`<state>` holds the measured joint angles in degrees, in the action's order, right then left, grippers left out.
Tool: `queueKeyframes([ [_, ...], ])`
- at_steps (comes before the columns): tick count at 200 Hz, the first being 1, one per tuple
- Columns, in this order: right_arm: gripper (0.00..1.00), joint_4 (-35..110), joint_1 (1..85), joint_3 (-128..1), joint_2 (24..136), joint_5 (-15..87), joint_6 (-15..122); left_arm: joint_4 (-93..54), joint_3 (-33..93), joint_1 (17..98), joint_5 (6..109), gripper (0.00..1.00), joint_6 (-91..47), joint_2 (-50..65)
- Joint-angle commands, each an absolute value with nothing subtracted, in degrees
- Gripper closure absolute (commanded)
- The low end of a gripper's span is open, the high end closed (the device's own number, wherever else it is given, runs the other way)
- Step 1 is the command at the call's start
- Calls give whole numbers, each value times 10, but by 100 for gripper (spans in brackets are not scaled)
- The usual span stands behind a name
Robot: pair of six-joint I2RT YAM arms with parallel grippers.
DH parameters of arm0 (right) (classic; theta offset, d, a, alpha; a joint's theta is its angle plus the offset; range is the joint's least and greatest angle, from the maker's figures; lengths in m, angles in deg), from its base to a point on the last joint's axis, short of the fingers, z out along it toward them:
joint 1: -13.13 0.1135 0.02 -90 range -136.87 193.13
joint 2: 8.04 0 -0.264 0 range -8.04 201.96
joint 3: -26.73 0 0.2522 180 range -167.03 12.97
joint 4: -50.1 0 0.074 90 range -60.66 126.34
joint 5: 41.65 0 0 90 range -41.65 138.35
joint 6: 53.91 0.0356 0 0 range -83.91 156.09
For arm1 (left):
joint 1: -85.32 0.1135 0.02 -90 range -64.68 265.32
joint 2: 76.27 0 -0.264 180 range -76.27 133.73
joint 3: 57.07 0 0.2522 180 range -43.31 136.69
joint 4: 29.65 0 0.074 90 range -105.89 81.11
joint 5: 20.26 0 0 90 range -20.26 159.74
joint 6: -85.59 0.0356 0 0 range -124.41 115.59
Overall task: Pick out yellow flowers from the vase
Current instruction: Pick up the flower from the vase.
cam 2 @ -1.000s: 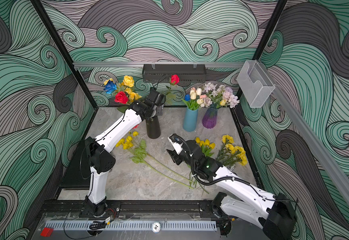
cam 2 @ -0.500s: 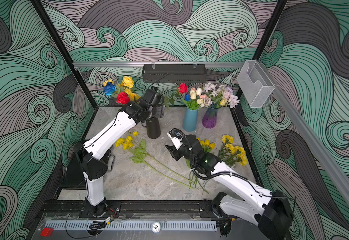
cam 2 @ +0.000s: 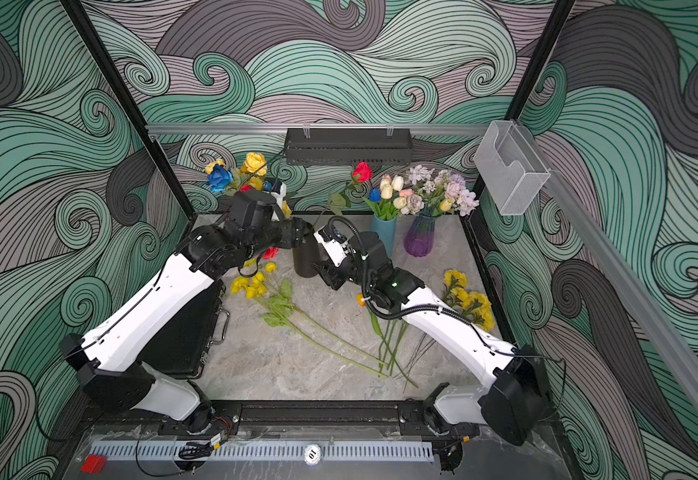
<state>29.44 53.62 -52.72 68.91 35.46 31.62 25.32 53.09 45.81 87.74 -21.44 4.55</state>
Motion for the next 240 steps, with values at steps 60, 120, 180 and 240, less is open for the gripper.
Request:
queueKeyframes([
  [60, 48, 269, 534, -480, 628, 369, 313, 185, 322, 617, 921, 20, -251, -205],
  [120, 45, 253, 534, -438, 566, 397, 327, 122, 228, 718, 709, 19, -343, -116],
  [180, 44, 254, 534, -417, 543, 401, 337, 81, 299, 674, 605, 26, -297, 16],
  [240, 44, 255, 534, -408, 542, 400, 343, 72, 391, 620, 632, 39, -243, 90],
])
